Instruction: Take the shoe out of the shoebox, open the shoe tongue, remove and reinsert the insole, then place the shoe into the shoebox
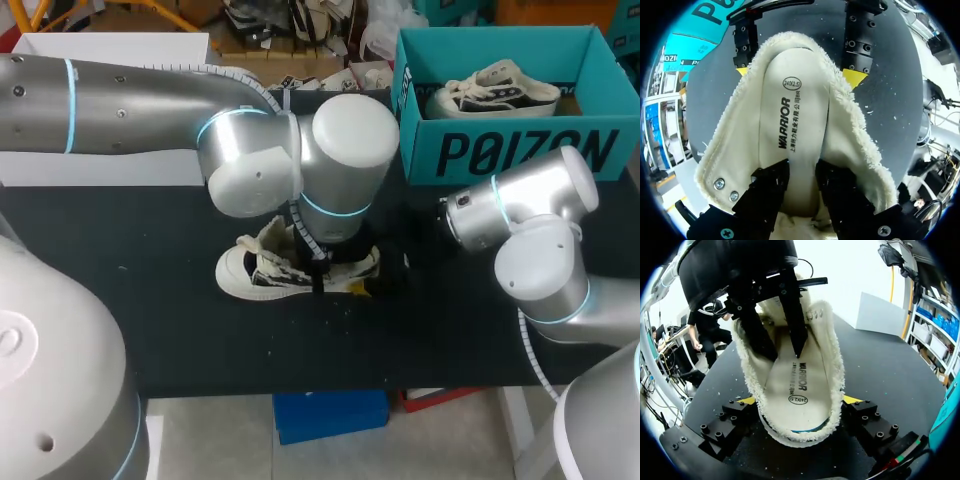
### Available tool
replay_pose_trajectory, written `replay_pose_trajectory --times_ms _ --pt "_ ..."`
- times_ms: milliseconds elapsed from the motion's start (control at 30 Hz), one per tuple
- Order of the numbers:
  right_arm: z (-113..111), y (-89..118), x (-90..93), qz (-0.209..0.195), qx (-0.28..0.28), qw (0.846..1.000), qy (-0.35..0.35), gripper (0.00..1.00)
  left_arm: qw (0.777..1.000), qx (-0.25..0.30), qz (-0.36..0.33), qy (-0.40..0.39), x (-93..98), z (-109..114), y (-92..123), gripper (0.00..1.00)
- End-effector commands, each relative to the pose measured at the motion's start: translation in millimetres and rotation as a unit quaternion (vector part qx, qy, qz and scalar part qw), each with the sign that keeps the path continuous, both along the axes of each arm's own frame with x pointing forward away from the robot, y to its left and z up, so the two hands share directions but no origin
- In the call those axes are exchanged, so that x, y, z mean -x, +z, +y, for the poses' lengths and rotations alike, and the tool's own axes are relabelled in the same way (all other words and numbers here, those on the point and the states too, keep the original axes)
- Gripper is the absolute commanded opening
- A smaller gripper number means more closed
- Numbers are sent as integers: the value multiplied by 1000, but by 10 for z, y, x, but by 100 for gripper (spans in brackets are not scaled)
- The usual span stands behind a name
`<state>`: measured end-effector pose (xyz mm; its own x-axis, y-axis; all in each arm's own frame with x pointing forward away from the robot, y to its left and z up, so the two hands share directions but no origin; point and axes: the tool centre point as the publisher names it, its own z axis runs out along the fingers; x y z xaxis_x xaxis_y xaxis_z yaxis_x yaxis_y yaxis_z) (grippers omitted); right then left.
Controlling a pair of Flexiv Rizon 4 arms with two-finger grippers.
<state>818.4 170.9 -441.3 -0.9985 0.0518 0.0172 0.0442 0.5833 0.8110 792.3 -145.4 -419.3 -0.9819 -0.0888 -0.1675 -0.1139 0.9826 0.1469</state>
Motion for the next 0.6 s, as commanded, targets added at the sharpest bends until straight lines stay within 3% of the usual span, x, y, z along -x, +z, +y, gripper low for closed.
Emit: replay_pose_trajectory --times_ms 33,500,600 --pt "6 -12 -23 1 0 1000 -1 0 999 30 15 -10 -33 159 -82 38" --pt "6 -12 -23 1 0 1000 -1 0 999 29 20 -17 -130 151 -100 41" --pt "6 -12 -23 1 0 1000 -1 0 1000 6 -2 -12 -112 121 -129 40"
